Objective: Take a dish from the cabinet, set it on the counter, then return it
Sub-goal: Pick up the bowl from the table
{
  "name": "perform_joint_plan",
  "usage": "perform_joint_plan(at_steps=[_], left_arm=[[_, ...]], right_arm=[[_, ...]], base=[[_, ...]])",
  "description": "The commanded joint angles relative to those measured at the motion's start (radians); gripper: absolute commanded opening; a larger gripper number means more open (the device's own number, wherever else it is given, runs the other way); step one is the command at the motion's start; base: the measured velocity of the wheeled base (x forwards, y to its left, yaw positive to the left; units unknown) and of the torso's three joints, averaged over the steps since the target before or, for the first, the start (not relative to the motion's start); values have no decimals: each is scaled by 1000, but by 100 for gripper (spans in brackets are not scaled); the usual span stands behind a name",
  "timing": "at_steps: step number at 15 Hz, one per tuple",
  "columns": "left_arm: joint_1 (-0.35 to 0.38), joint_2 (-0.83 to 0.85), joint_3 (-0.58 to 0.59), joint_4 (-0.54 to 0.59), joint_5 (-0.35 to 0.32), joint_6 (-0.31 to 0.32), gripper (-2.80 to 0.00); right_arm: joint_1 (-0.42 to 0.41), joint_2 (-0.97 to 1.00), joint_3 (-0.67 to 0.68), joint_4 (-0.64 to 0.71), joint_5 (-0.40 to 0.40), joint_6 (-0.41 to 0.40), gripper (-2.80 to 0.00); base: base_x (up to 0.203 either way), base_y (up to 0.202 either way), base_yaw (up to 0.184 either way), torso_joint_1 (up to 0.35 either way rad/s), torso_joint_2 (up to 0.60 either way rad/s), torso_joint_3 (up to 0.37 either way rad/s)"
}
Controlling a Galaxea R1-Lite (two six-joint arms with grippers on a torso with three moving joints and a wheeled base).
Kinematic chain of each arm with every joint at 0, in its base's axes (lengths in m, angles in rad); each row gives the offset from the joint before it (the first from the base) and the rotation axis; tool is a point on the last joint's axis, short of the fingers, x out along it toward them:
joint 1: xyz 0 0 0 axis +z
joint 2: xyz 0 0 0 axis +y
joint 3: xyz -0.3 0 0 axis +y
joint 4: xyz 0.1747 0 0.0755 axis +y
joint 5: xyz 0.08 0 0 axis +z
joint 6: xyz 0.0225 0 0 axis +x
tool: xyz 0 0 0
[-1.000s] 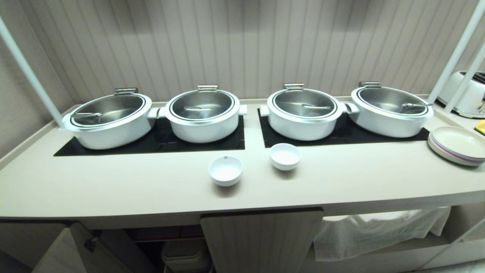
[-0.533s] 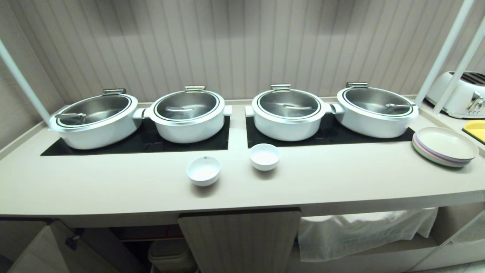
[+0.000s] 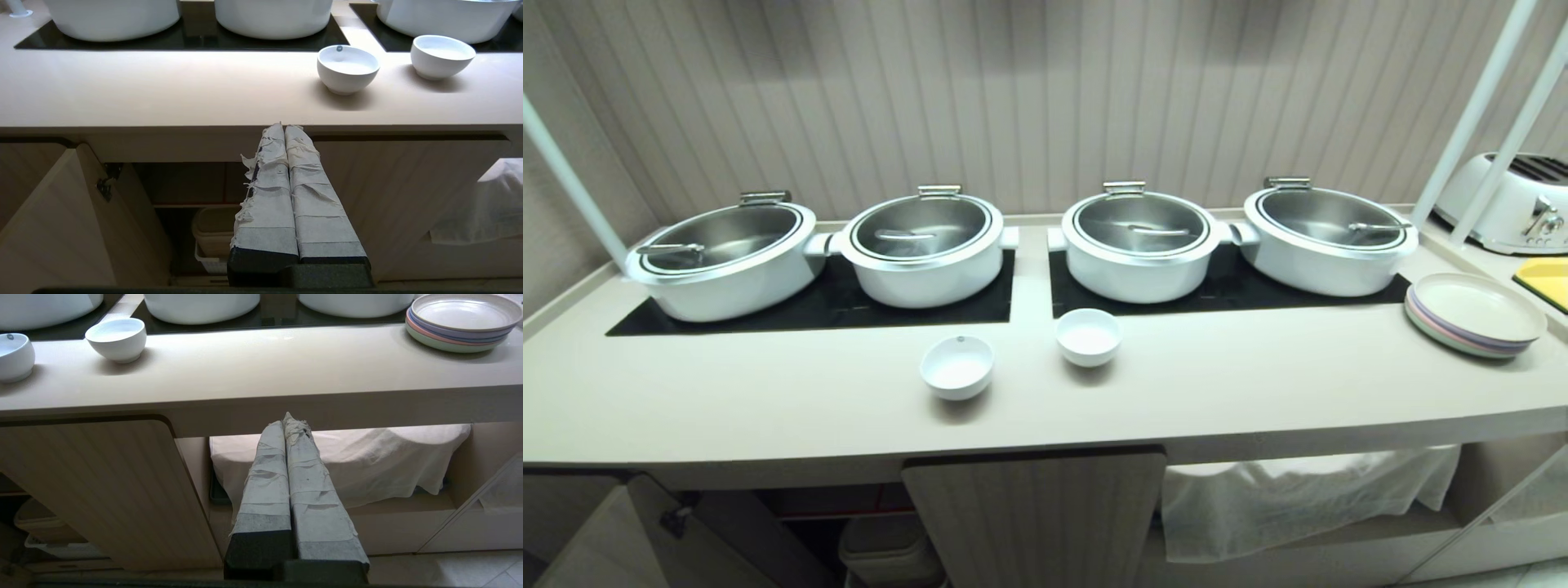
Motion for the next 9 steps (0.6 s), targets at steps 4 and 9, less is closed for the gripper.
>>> perform_joint_plan(at_steps=[4,9], left_arm=[[1,1,0,-3,1,-1,-280],[1,1,0,-3,1,-3,-280]], right_arm=[[0,1,1,0,0,0,-280],[0,1,-1,0,0,0,-280]], base=[[0,0,0,0,0,0],[0,0,0,0,0,0]])
